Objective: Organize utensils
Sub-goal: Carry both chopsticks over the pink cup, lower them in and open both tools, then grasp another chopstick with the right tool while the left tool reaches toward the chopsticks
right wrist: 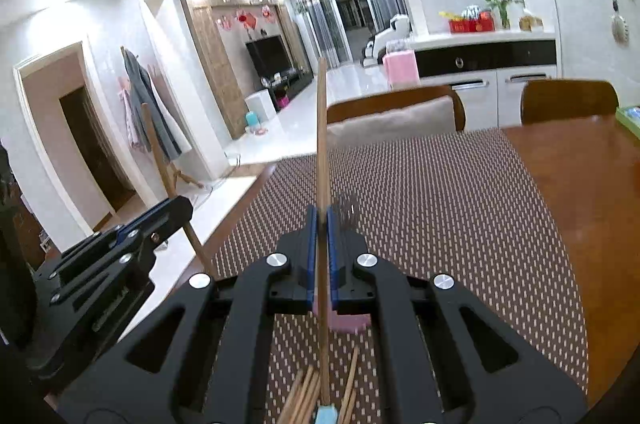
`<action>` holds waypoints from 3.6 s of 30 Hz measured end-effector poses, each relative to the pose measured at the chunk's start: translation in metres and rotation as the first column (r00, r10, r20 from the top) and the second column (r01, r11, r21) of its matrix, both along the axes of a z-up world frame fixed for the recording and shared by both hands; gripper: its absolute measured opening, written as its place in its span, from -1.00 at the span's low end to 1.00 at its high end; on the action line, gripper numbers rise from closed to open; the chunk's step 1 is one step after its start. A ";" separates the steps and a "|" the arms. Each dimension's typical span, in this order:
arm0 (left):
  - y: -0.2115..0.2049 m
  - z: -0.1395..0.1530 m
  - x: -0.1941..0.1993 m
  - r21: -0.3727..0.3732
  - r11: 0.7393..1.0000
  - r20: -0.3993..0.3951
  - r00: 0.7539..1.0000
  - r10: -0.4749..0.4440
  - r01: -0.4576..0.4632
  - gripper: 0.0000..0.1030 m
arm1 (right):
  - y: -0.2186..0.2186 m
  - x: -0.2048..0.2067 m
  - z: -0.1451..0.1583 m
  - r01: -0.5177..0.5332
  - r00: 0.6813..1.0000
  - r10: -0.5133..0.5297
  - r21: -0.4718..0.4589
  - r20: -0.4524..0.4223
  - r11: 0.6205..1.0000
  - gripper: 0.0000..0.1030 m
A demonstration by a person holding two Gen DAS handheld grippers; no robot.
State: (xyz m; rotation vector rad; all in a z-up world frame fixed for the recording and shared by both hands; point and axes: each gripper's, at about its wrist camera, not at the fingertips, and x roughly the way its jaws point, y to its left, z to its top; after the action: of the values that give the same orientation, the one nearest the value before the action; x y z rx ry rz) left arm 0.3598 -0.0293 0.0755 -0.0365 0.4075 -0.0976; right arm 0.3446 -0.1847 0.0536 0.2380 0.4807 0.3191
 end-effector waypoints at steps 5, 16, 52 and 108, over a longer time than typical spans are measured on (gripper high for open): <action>-0.004 0.020 0.011 0.001 1.000 0.067 0.998 0.001 -0.001 -0.88 | -0.003 0.024 0.016 0.016 0.998 -0.018 0.032 0.067 0.999 -0.89; -0.016 0.031 0.047 -0.006 1.000 0.129 0.992 0.012 -0.011 -0.87 | -0.001 0.078 0.009 0.023 0.989 -0.028 0.040 0.142 0.999 -0.89; 0.007 -0.068 0.064 0.098 0.994 -0.115 0.993 -0.030 0.041 -0.25 | 0.009 0.040 -0.057 -0.090 0.992 0.079 -0.113 -0.100 0.990 -0.80; 0.072 -0.190 -0.140 0.047 0.997 -0.383 0.923 -0.035 0.057 0.30 | 0.014 -0.125 -0.192 -0.056 0.923 -0.049 -0.260 -0.381 0.964 0.51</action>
State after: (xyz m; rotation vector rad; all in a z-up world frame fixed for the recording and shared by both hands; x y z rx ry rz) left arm 0.2199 0.0423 -0.1146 0.0112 0.8026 -0.1256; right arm 0.2199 -0.1702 -0.1383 0.0343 0.9067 0.2066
